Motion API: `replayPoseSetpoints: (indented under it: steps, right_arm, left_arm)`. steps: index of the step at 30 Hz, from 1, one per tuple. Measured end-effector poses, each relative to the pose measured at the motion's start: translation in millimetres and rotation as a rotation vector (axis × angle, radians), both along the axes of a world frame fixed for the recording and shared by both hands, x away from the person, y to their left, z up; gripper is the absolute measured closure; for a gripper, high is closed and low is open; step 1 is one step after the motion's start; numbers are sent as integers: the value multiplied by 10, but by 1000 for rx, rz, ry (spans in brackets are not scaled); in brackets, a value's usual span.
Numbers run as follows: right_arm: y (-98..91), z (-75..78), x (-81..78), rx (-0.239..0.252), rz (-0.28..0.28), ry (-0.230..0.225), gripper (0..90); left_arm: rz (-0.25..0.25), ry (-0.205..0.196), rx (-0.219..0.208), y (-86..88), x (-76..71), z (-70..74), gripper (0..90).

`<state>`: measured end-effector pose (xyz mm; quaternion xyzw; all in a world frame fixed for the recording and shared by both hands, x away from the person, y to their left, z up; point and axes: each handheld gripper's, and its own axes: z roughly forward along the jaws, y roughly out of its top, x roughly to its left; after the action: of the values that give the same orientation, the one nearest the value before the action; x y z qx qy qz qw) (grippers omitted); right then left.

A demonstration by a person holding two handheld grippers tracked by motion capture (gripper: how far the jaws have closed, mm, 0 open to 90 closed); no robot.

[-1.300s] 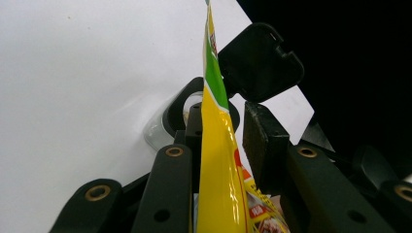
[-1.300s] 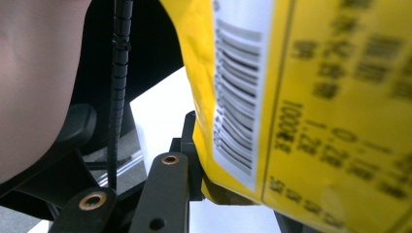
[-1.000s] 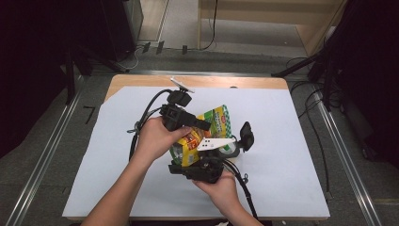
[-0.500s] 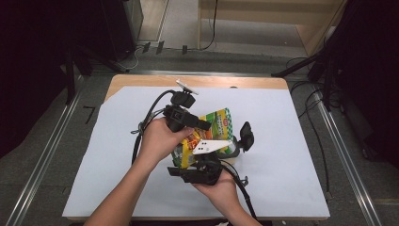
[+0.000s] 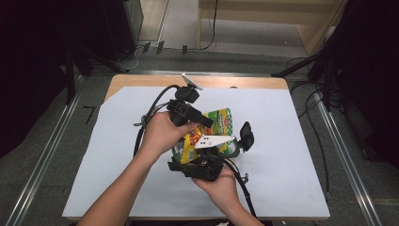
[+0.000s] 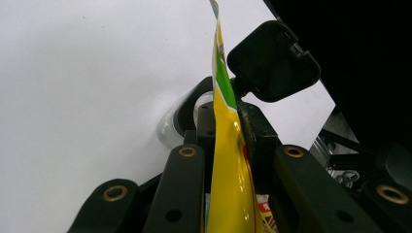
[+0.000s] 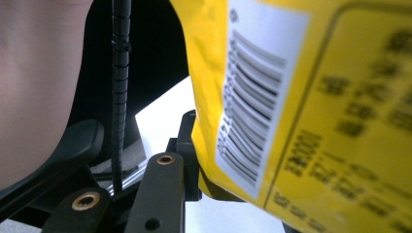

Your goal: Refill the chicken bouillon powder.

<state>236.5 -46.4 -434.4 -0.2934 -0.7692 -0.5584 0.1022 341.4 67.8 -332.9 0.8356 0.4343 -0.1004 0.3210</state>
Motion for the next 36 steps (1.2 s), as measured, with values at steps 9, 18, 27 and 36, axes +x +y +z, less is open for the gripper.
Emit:
replayPoseSetpoints:
  steps: [9, 18, 27, 36]
  right_arm:
    - [16, -23, 62, -2, 2, 4, 714]
    - [49, -25, 67, -25, -3, -21, 686]
    - [73, -39, 62, -48, 11, -31, 716]
    - [70, -39, 89, -22, 29, -16, 719]
  left_arm:
    - [-2, -11, 3, 17, 49, -21, 808]
    - [2, -18, -11, 62, 58, -32, 808]
    - [17, -18, -39, 124, 41, -75, 808]
    - [12, -23, -24, 118, 48, -52, 807]
